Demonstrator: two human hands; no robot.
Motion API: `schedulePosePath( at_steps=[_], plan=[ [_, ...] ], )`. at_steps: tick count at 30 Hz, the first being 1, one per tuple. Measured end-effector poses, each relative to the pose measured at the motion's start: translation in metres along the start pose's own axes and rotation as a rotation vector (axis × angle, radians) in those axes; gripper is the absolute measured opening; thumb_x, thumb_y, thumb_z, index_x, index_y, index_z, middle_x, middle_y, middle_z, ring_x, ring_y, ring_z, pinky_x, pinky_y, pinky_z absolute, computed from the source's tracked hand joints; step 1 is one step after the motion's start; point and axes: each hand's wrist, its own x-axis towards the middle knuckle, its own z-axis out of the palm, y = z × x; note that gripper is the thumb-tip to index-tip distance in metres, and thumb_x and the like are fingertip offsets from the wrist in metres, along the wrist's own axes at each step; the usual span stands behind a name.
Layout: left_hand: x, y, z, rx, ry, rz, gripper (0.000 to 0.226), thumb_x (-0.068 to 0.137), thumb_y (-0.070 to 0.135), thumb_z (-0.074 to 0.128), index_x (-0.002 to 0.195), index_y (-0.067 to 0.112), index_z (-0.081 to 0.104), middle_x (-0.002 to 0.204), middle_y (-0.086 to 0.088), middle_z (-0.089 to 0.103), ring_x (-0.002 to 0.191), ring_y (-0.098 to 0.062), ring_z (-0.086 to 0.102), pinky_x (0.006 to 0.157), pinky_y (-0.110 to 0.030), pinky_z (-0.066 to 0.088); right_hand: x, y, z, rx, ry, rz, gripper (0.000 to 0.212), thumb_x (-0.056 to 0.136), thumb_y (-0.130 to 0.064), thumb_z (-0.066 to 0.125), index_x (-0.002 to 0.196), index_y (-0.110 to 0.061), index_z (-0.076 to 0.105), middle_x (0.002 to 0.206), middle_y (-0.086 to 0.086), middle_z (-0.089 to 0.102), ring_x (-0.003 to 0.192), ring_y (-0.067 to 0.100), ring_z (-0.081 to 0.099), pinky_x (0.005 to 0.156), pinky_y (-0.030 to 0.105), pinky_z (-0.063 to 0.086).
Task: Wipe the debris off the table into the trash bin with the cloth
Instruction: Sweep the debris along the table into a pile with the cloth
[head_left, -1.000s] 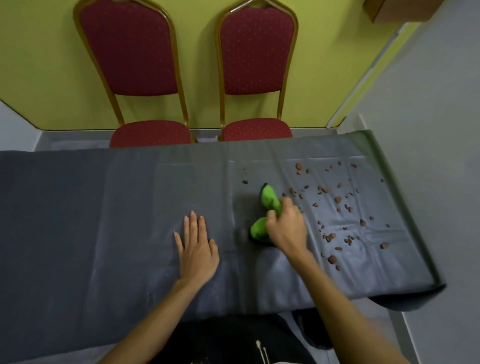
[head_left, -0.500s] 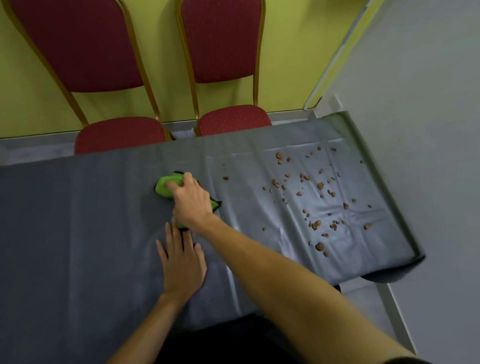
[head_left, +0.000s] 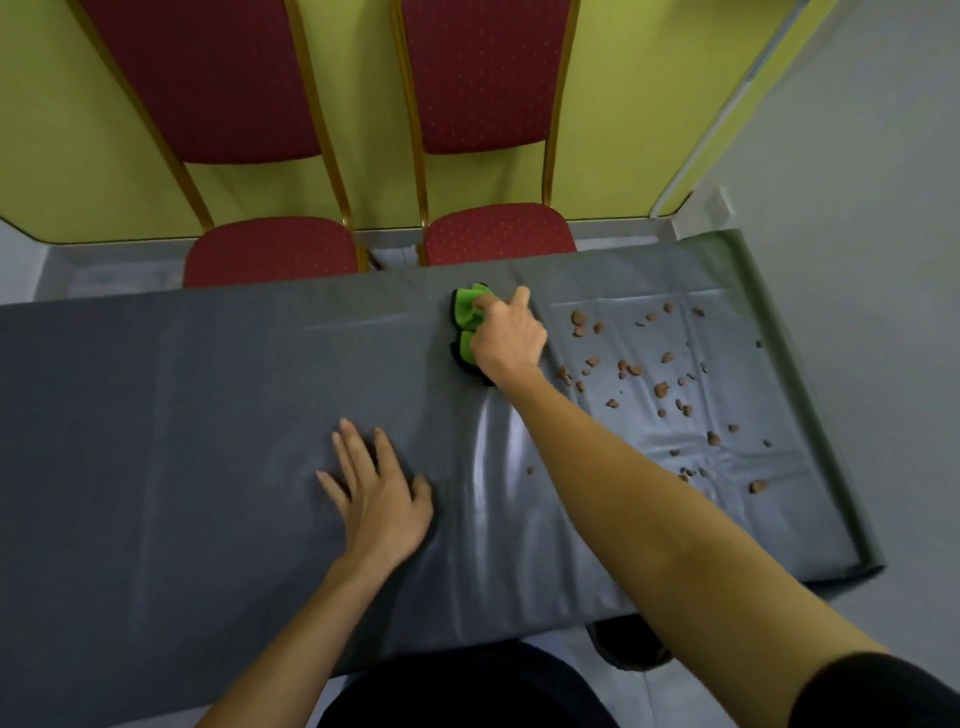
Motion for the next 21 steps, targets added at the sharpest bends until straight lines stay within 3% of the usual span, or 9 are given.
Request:
schedulePosePath(
  at_steps=[3, 6, 10, 14, 18, 21],
  plan=[
    [0.015, 0.026, 0.010, -0.059, 0.137, 0.072, 0.073, 0.096, 0.036, 0.045, 0.156, 0.013, 0.011, 0.161, -0.016, -0.023, 0.149, -0.029, -0.023, 0.115, -0.061, -0.013, -0.005, 0.026, -0.014, -0.002, -0.040, 0.105, 0.037, 0.086, -0.015, 0.053, 0.121, -0.027, 0.061, 0.117, 0.009, 0.041, 0.082, 0.034, 0.060, 0.074, 0.041, 0.045],
    [0.020, 0.042, 0.026, -0.037, 0.174, 0.015, 0.068, 0.095, 0.038, 0.034, 0.156, 0.013, 0.019, 0.164, -0.016, -0.009, 0.152, -0.030, -0.012, 0.117, -0.065, -0.001, -0.016, 0.058, -0.035, 0.090, -0.143, 0.251, 0.039, 0.082, -0.021, 0.055, 0.118, -0.031, 0.065, 0.124, 0.009, 0.051, 0.099, 0.033, 0.061, 0.085, 0.041, 0.049],
    [0.016, 0.044, 0.039, 0.072, 0.276, 0.006, 0.067, 0.094, 0.037, 0.034, 0.154, 0.011, 0.025, 0.163, -0.021, 0.007, 0.152, -0.033, 0.001, 0.118, -0.064, 0.005, -0.034, 0.080, -0.071, 0.358, -0.191, 0.355, 0.037, 0.076, -0.017, 0.053, 0.106, -0.031, 0.070, 0.109, 0.008, 0.064, 0.099, 0.030, 0.061, 0.087, 0.043, 0.055],
    [0.018, 0.047, 0.044, 0.093, 0.321, -0.025, 0.069, 0.092, 0.036, 0.036, 0.154, 0.011, 0.025, 0.163, -0.020, 0.006, 0.153, -0.033, 0.000, 0.118, -0.064, 0.007, -0.044, 0.039, -0.061, 0.399, -0.078, 0.149, 0.037, 0.078, -0.016, 0.056, 0.110, -0.031, 0.067, 0.105, 0.008, 0.063, 0.096, 0.031, 0.063, 0.082, 0.035, 0.053],
    [0.017, 0.043, 0.050, 0.140, 0.356, -0.021, 0.061, 0.096, 0.036, 0.031, 0.148, 0.004, 0.036, 0.163, -0.022, 0.009, 0.153, -0.033, 0.003, 0.117, -0.064, 0.010, -0.052, -0.011, -0.008, 0.211, -0.219, -0.072, 0.040, 0.087, -0.025, 0.056, 0.127, -0.028, 0.053, 0.118, 0.010, 0.043, 0.097, 0.039, 0.058, 0.084, 0.045, 0.049],
    [0.017, 0.043, 0.051, 0.153, 0.383, -0.010, 0.057, 0.099, 0.038, 0.027, 0.139, 0.002, 0.046, 0.163, -0.021, 0.011, 0.153, -0.032, 0.004, 0.117, -0.063, 0.011, -0.057, -0.018, 0.017, 0.039, -0.198, -0.187, 0.043, 0.086, -0.033, 0.060, 0.126, -0.025, 0.047, 0.115, 0.011, 0.037, 0.095, 0.039, 0.053, 0.078, 0.047, 0.046]
  ],
)
